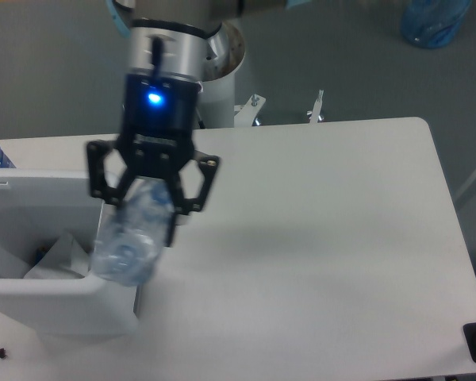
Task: Place the trash in the trash can
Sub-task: 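Lift the water bottle and carry it over the white bin, then lower the bottle into the bin and open the gripper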
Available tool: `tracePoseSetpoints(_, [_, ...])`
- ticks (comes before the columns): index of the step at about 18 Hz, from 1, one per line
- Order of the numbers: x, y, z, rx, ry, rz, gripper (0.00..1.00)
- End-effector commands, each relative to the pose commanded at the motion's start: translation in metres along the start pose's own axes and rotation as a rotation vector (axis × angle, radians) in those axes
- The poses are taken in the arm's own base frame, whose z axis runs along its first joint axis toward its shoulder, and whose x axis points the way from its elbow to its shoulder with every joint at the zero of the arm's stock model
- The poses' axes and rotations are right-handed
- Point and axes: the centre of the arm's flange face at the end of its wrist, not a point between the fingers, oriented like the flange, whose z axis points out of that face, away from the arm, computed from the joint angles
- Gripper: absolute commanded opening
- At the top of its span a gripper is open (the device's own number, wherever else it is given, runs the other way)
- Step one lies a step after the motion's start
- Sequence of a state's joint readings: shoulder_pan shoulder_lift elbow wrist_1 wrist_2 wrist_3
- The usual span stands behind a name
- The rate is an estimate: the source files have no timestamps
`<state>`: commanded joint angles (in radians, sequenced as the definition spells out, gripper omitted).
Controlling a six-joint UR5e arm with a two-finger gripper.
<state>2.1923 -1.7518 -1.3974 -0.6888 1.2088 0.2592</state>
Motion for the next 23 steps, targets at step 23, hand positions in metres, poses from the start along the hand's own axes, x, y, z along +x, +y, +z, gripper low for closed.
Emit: tracePoseSetpoints(23, [0.084, 0.043, 0.09, -0.137, 0.151, 0.082, 0.6])
